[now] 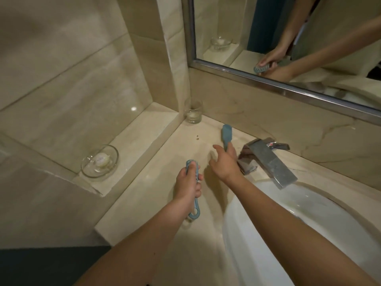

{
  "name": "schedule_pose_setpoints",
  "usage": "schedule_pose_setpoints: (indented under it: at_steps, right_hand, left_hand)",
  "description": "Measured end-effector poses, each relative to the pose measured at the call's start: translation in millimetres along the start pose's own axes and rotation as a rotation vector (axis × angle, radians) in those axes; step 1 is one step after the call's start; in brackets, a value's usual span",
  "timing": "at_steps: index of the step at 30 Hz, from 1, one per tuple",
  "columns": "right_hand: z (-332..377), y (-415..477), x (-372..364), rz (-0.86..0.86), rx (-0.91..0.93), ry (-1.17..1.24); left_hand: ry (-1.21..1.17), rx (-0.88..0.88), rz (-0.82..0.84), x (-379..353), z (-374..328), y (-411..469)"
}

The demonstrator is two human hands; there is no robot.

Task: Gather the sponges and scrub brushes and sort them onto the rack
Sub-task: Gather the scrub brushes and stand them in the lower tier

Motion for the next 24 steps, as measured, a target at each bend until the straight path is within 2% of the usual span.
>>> schedule_pose_setpoints:
  at_steps: [4,9,14,16,19,24]
  right_hand:
    - [-2.5,24.2,-13.4,0.075,-0.161,-0.152]
    - [-7.0,29.2,-21.8,0.129,-0.241,-0.248]
    - [0.5,18.8,-5.9,-0.109,-0.156,-0.282]
    - [0.4,10.1,1.1,-0.183,-0.125,-0.151]
    - [-8.7,-6.9,6.2,-0.223,-0.141,0.189]
    - [-29.0,-42.4,7.3,-0.169,-0.15,0.408]
  left_hand:
    - [0.011,0.029,0.022,9.4,2.5,17.4]
    - [-0.004,0.06,0.043,15.4,7.4,27.4]
    - [-0.027,0.07,0.048,14.5,10.5,29.8]
    - [-0.026,0.06,0.045,13.6,9.8,29.6]
    - [-0.026,0.044,0.042,12.3,8.1,26.7]
    - [0.001,0.018,0.057,-1.6,9.9,11.6]
Point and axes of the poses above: each hand's wrist, its own y-axis towards the middle knuckle, its own x-axis out of the back of the hand, z = x × y, the point moved 7 cm from there along y, towards the middle knuckle, and after that the axes turned 9 degrees about -x, right-handed, at the moved point
